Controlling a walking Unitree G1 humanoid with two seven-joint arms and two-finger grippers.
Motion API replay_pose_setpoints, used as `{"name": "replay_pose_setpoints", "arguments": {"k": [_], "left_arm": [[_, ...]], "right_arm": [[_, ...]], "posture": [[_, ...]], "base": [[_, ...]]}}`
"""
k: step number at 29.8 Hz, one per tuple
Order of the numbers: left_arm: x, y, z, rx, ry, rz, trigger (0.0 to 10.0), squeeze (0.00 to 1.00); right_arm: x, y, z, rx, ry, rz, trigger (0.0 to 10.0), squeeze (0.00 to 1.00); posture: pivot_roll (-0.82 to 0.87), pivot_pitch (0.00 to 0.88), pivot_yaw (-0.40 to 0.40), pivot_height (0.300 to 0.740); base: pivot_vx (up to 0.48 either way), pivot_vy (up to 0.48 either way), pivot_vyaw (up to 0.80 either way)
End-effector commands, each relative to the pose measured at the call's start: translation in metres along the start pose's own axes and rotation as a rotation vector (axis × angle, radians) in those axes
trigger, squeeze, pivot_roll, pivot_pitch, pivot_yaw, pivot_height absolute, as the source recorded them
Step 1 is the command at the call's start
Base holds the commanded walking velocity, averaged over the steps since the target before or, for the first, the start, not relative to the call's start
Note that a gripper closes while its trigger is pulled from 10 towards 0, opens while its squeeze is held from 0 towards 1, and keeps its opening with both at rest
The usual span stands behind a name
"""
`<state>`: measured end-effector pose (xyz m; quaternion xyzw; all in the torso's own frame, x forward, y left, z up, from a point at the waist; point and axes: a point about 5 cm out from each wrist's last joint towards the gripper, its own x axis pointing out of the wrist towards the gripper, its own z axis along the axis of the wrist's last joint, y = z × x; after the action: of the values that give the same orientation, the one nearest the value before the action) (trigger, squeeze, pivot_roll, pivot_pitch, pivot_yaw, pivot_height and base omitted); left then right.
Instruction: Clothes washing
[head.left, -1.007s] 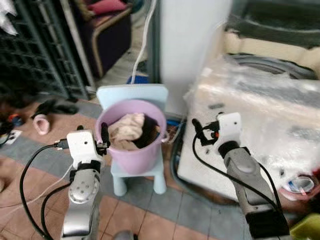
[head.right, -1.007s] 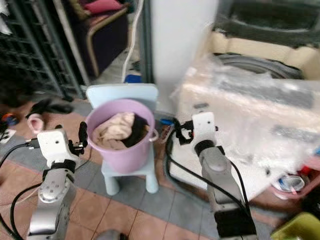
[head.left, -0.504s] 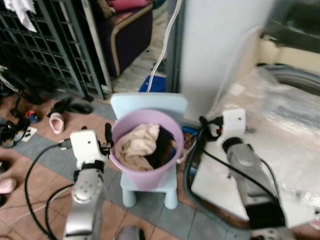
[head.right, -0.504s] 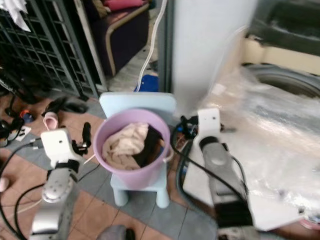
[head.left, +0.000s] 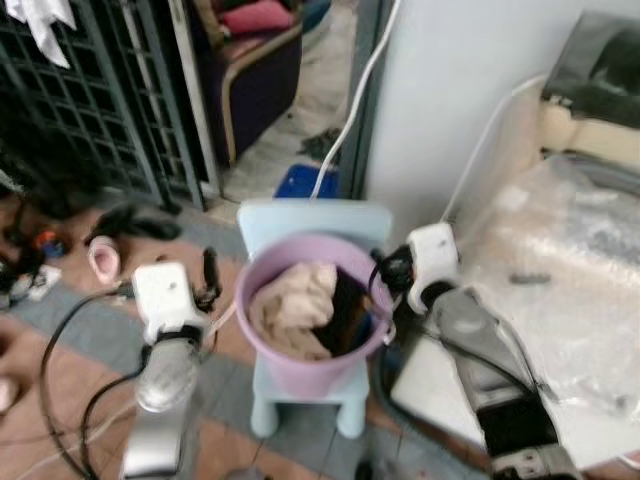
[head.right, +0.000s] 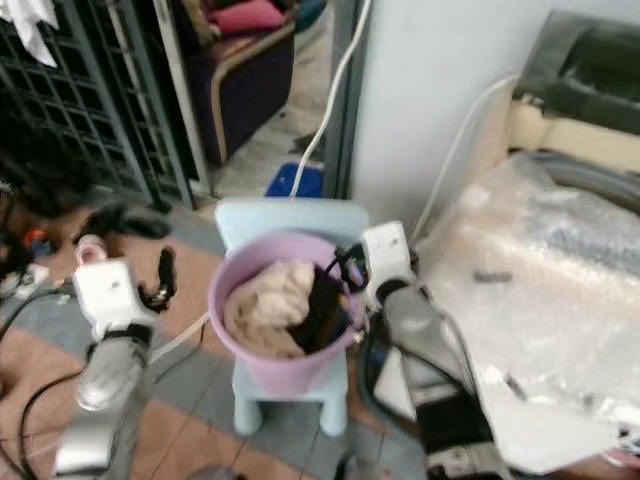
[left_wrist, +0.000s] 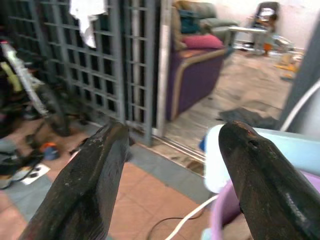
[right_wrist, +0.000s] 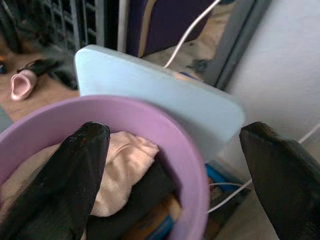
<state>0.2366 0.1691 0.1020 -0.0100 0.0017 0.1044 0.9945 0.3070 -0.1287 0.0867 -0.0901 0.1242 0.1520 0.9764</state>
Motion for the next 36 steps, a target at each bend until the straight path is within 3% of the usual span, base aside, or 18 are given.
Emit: {"name": "replay_pose_setpoints", "arguments": {"k": [1, 9, 13, 20, 23, 27, 36], "left_arm": [[-0.002, -0.007, 0.002, -0.004, 0.004, -0.013, 10.0, 0.0], [-0.016, 0.001, -0.001, 0.029, 0.031, -0.015, 10.0, 0.0], [-0.021, 0.004, 0.004, 0.04, 0.045, -0.016, 10.0, 0.0], [-0.043, 0.014, 0.002, 0.074, 0.102, -0.011, 10.0, 0.0], [-0.06, 0.02, 0.004, 0.09, 0.138, 0.0, 10.0, 0.0], [-0.077, 0.026, 0.009, 0.101, 0.18, 0.014, 10.0, 0.0], [-0.104, 0.034, 0.023, 0.11, 0.234, 0.007, 10.0, 0.0]], "right_arm": [[0.002, -0.009, 0.0, 0.005, 0.025, -0.026, 10.0, 0.0], [0.016, 0.011, 0.003, -0.031, 0.063, 0.085, 10.0, 0.0], [0.024, 0.015, 0.002, -0.051, 0.104, 0.105, 10.0, 0.0], [0.035, 0.019, -0.01, -0.001, 0.215, 0.119, 10.0, 0.0], [0.038, 0.023, -0.017, -0.001, 0.271, 0.124, 10.0, 0.0], [0.045, 0.026, -0.021, 0.014, 0.338, 0.108, 10.0, 0.0], [0.058, 0.027, -0.008, -0.042, 0.347, 0.03, 10.0, 0.0]], "posture": [[0.07, 0.0, -0.007, 0.74], [0.09, 0.037, -0.008, 0.74], [0.12, 0.095, -0.006, 0.74], [0.17, 0.165, -0.006, 0.74], [0.21, 0.224, -0.009, 0.74], [0.27, 0.281, -0.013, 0.74], [0.34, 0.367, -0.017, 0.74]], "base": [[0.0, 0.0, 0.0], [0.0, 0.0, 0.0], [0.0, 0.0, 0.8], [0.0, 0.0, 0.8], [0.0, 0.0, 0.8], [0.0, 0.0, 0.0], [0.0, 0.0, 0.0]]}}
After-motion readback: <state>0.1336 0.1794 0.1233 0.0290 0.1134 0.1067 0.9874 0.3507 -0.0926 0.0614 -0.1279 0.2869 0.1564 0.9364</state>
